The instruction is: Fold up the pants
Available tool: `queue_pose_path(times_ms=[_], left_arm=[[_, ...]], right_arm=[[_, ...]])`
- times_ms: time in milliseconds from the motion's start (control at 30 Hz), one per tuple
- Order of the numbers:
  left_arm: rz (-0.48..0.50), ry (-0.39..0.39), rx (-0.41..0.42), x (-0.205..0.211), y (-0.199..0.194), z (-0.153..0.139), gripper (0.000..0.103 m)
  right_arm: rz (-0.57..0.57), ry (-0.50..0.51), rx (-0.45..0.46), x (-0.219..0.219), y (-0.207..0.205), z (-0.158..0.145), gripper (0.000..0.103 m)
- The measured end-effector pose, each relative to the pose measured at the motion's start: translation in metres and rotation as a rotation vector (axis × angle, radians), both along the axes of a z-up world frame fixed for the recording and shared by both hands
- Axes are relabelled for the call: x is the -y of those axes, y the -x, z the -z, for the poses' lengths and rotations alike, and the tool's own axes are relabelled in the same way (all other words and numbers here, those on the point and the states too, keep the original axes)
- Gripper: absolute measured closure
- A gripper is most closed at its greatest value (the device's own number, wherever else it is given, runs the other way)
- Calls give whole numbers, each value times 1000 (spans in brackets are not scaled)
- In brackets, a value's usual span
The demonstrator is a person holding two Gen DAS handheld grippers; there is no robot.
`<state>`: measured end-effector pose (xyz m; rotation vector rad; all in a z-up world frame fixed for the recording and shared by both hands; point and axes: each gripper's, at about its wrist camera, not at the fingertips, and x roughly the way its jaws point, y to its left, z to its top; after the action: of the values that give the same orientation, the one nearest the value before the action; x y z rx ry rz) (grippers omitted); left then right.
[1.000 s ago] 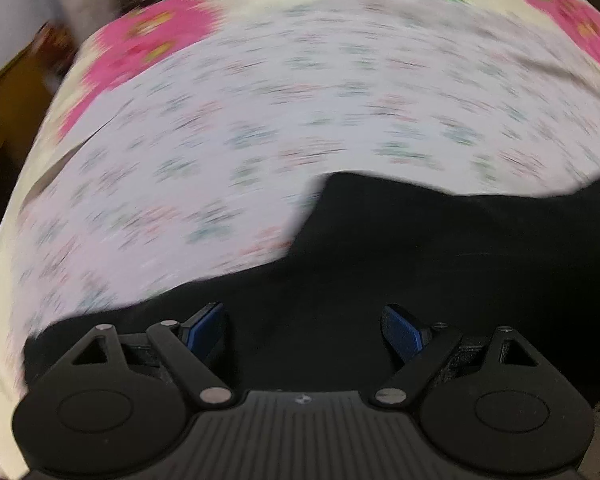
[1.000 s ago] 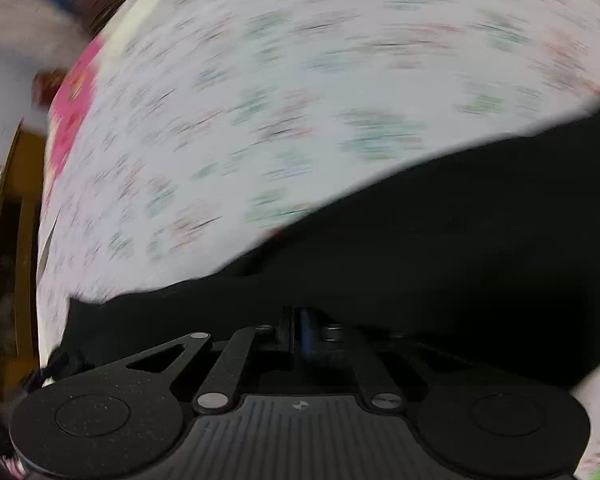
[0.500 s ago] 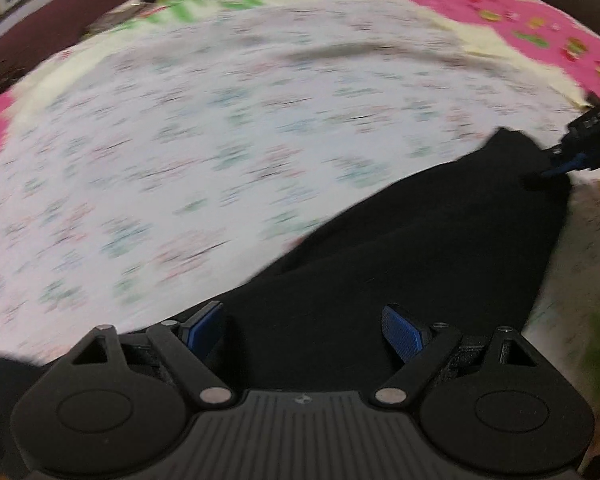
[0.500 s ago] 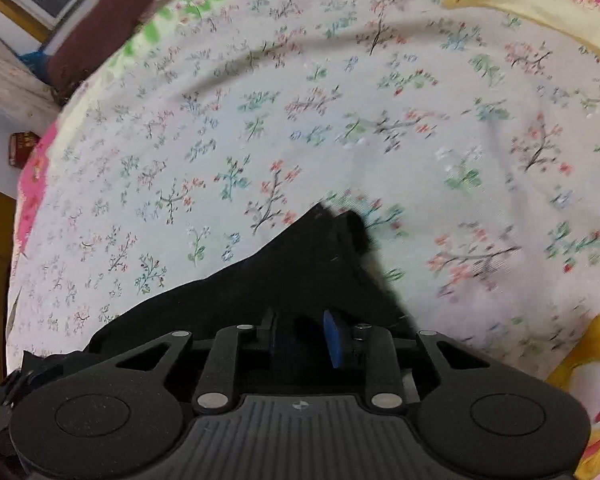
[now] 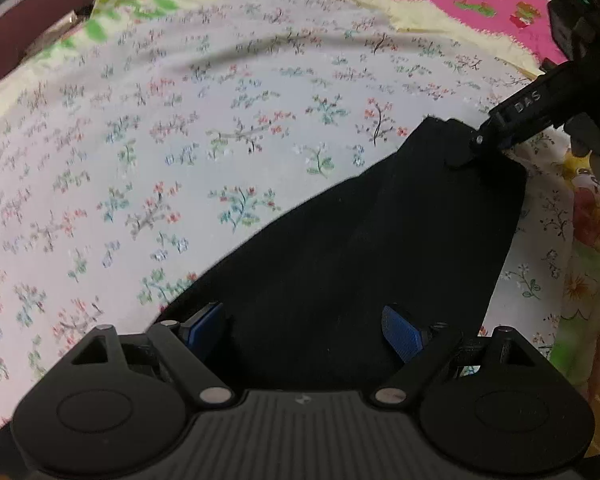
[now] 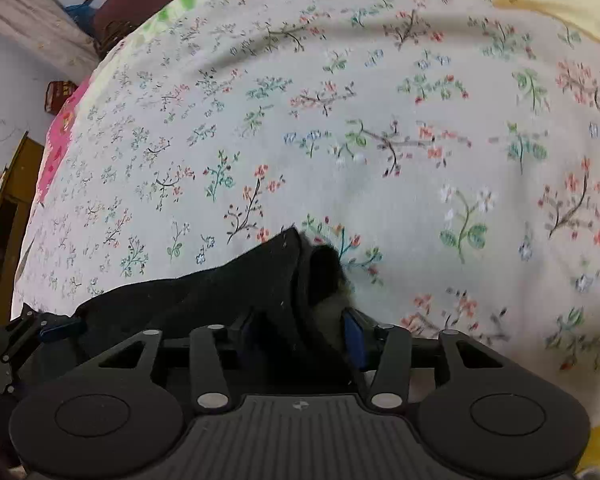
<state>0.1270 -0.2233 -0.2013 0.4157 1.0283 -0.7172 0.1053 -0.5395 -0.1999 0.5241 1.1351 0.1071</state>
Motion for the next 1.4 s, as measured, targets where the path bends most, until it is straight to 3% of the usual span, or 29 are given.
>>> queue_pose_path(times_ms=[133, 300, 467, 533, 600, 667, 1033, 1267, 1400], left_arm=[[3, -12, -8, 3, 1, 6, 8], [4, -16, -21, 3, -1, 7, 8], [10, -40, -29, 8, -1, 13, 8], [18, -47, -29, 10, -1, 14, 8], [30, -56, -28, 13, -1, 15, 7], [35, -57, -28, 12, -1, 15, 7], [17, -13, -28, 1, 6, 12, 7], [-7, 69, -6, -36, 15, 5, 7], [-14, 114, -4, -72, 20, -6, 7]], right_arm=[[-42, -31, -23, 2, -7, 8, 67], [-51, -38, -33, 7, -5, 4, 67], [20, -202, -69, 9, 2, 17, 62], [10, -192, -63, 0, -4, 22, 63], [41, -233, -72, -2, -8, 26, 103], [73, -268, -97, -1, -7, 26, 103], [93, -378, -9, -20, 0, -42, 103], [38, -392, 11, -76, -3, -80, 103], [-24, -395, 6, -133, -8, -95, 103]])
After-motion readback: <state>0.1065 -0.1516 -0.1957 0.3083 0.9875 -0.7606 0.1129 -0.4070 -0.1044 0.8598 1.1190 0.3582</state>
